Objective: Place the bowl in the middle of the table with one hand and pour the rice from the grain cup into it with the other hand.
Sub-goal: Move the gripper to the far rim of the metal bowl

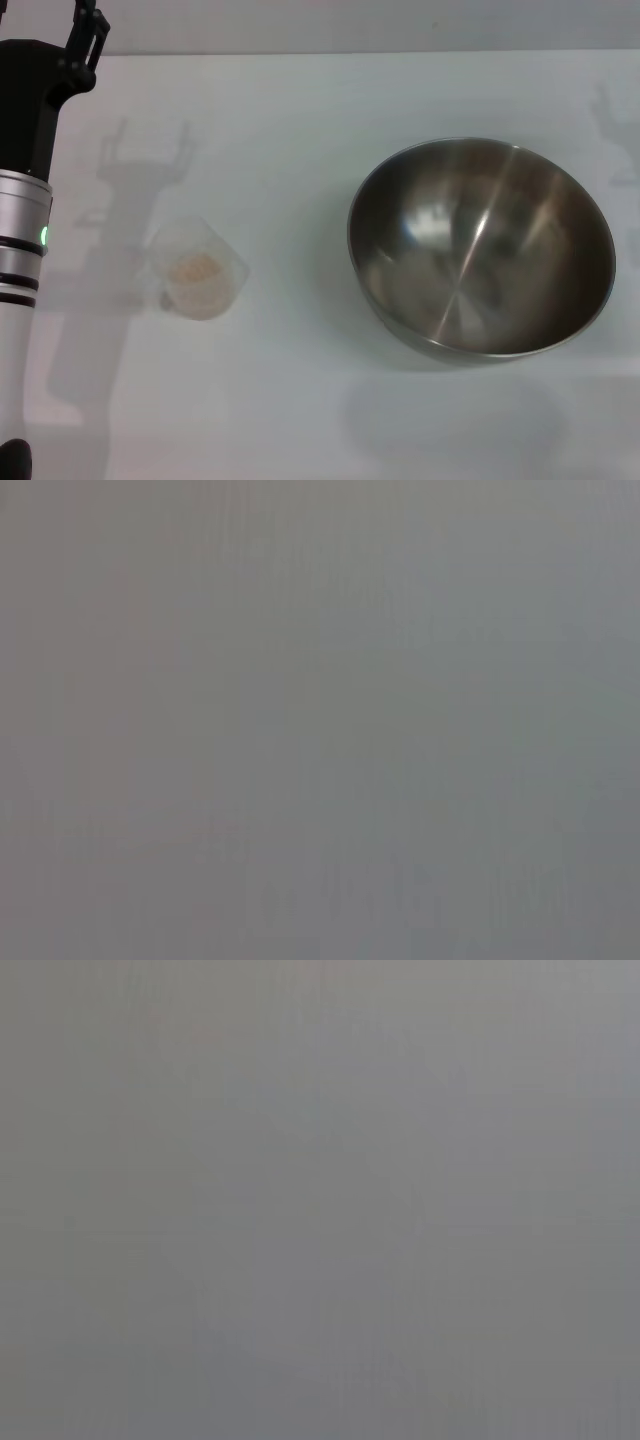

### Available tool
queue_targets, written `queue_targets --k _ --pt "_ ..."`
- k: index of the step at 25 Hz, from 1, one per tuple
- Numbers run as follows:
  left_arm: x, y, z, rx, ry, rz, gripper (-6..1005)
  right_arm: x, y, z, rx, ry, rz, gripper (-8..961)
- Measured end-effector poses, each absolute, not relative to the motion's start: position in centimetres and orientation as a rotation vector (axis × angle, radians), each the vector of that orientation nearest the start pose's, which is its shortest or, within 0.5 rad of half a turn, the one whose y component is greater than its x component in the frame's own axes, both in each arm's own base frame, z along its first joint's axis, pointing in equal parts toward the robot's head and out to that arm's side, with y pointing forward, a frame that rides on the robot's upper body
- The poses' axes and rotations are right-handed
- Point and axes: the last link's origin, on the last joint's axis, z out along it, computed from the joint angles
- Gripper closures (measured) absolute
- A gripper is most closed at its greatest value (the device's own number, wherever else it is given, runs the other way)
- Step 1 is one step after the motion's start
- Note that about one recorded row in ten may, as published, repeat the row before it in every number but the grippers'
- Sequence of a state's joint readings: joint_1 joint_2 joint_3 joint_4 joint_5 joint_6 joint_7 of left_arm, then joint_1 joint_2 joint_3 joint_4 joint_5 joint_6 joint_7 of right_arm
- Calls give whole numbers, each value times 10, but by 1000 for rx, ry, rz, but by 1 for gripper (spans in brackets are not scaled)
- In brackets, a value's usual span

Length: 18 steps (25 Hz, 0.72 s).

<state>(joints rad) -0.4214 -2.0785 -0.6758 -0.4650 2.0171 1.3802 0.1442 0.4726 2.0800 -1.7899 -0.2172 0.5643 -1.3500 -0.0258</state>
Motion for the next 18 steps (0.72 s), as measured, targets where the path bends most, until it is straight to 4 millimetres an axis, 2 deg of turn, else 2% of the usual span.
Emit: queue_targets --k 14,18 --pt "-246 334 -14 -1425 -312 -941 158 293 355 45 -1322 144 678 214" --pt "-246 335 -14 -1426 -313 -942 158 286 362 43 -1333 132 650 217"
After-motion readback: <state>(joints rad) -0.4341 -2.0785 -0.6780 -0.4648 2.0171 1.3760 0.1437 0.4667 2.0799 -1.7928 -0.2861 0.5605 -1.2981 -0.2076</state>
